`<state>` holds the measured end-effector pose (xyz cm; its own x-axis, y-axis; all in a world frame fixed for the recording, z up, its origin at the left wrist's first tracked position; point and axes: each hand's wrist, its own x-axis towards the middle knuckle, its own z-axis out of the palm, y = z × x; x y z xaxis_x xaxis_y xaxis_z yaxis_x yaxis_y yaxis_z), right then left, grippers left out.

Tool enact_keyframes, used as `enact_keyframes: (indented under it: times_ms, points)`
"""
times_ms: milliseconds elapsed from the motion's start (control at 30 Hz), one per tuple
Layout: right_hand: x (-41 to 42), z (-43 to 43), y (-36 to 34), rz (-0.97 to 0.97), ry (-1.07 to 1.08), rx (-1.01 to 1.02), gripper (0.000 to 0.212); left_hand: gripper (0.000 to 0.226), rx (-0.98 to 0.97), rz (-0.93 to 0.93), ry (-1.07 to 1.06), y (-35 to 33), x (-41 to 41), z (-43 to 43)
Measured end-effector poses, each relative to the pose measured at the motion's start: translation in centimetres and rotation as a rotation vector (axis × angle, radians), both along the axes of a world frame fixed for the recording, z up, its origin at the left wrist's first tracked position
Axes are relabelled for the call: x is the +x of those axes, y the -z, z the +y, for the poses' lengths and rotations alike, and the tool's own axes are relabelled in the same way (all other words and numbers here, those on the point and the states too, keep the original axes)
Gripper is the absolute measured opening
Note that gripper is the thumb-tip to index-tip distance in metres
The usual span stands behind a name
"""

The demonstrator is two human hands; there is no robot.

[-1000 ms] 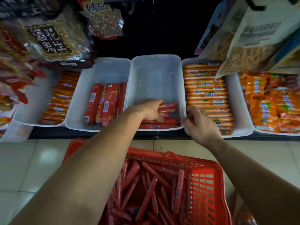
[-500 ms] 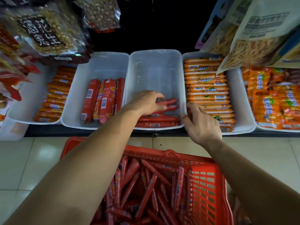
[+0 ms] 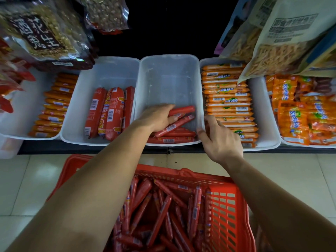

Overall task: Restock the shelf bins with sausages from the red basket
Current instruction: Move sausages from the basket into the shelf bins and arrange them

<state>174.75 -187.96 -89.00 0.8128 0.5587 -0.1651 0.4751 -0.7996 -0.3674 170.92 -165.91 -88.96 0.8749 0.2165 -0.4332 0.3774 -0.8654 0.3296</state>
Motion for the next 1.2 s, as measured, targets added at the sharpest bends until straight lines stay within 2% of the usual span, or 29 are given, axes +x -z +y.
enact_keyframes:
  times_ms: [67, 133, 300, 433, 533, 667, 767, 867, 967, 1033, 1100, 1133, 1200]
  points:
    - [0.0, 0.0, -0.1, 0.000, 0.000, 0.000, 0.036, 0.071, -0.063, 0.020, -0.010, 0.3, -0.6, 0.2]
    - [-0.1, 0.0, -0.1, -0.004, -0.005, 0.002, 0.036, 0.081, -0.027, 0.050, 0.028, 0.4, -1.3, 0.3]
    - [-0.1, -0.1, -0.1, -0.006, -0.006, 0.000, 0.036, 0.057, 0.105, -0.141, -0.016, 0.7, -1.8, 0.2]
    - [-0.1, -0.1, 0.0, 0.000, -0.008, -0.014, 0.037, 0.061, -0.042, -0.087, -0.105, -0.6, -1.8, -0.3]
    - [0.0, -0.2, -0.6, 0.109, 0.013, 0.001, 0.044, 0.054, -0.079, -0.181, -0.154, -3.8, -3.6, -0.8]
    - [-1.1, -0.3, -3.5, 0.064, 0.033, -0.060, 0.054, 0.038, -0.137, -0.245, -0.223, -8.6, -9.4, -1.5]
    - [-4.2, -0.2, -6.5, 0.061, 0.088, 0.044, 0.048, 0.023, -0.176, -0.272, -0.324, -10.5, -15.1, -2.4]
    - [-8.8, -0.6, -8.3, 0.025, 0.024, 0.194, 0.040, 0.014, -0.157, -0.307, -0.424, -10.1, -20.8, -4.3]
    - [-13.8, -1.3, -8.2, 0.028, -0.098, 0.238, 0.035, 0.010, -0.201, -0.182, -0.501, -7.9, -25.9, -6.3]
    - [-16.8, -1.8, -6.2, 0.178, -0.279, 0.072, 0.040, 0.020, -0.231, -0.057, -0.528, -6.1, -28.7, -7.3]
    - [-19.1, -2.3, -3.0, 0.347, -0.402, -0.171, 0.052, 0.040, -0.117, 0.130, -0.471, -4.2, -30.9, -8.1]
    - [-19.9, -2.7, -1.3, 0.411, -0.418, -0.257, 0.057, 0.052, -0.054, 0.202, -0.439, -3.3, -31.9, -8.4]
    - [-21.1, -3.3, 1.7, 0.482, -0.382, -0.334, 0.067, 0.071, -0.018, 0.224, -0.457, -1.6, -33.2, -8.5]
